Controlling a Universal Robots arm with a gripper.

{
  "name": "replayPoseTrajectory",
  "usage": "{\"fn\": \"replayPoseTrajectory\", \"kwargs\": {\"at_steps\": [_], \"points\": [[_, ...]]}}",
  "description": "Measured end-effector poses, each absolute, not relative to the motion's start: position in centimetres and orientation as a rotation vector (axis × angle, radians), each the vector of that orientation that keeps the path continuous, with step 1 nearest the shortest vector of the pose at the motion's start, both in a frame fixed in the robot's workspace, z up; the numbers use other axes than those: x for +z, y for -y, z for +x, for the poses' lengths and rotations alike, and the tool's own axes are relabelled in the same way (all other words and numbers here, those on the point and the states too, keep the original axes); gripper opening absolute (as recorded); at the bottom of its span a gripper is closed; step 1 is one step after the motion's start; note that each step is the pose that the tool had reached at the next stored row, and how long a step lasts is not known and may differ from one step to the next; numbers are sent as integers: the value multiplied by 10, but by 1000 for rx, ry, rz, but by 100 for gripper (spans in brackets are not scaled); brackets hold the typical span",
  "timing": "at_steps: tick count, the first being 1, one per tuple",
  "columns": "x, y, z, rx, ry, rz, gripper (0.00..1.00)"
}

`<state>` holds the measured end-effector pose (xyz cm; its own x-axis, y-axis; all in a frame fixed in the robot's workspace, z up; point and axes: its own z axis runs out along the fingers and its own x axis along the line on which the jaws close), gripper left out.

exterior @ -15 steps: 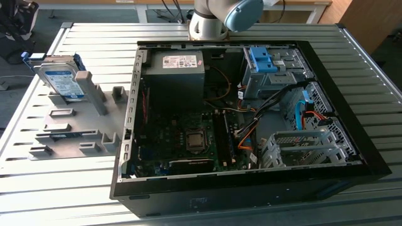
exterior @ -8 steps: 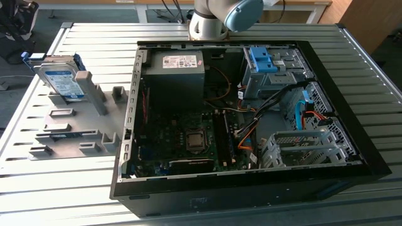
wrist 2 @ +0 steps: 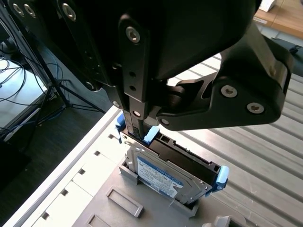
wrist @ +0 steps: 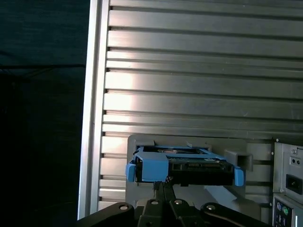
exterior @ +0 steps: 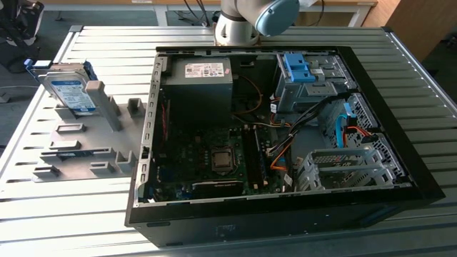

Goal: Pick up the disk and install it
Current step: 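Pick up the disk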

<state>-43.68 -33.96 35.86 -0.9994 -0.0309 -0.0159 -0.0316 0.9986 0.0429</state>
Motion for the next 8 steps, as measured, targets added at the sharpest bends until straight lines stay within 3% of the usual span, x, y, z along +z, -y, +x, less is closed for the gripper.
{"fn": "replayPoseTrajectory", "kwargs": {"at_steps": [8], "points": [[359,340,-437,68,-3125,-67,11]]}}
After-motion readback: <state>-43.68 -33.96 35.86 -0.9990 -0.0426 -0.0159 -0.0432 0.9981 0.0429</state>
